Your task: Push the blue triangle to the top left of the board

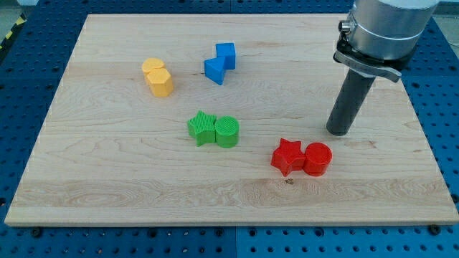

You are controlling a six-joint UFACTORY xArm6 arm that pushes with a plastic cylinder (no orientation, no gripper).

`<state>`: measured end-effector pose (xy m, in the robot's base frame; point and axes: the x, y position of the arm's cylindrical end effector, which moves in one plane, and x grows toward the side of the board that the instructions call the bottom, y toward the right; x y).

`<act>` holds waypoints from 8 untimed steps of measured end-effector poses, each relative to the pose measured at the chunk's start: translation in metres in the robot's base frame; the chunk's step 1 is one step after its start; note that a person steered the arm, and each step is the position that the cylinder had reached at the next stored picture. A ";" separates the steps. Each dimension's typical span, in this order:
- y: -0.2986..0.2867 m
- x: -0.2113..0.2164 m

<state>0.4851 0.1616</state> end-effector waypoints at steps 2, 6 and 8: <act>-0.003 0.001; -0.129 -0.088; -0.168 -0.118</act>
<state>0.3671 -0.0066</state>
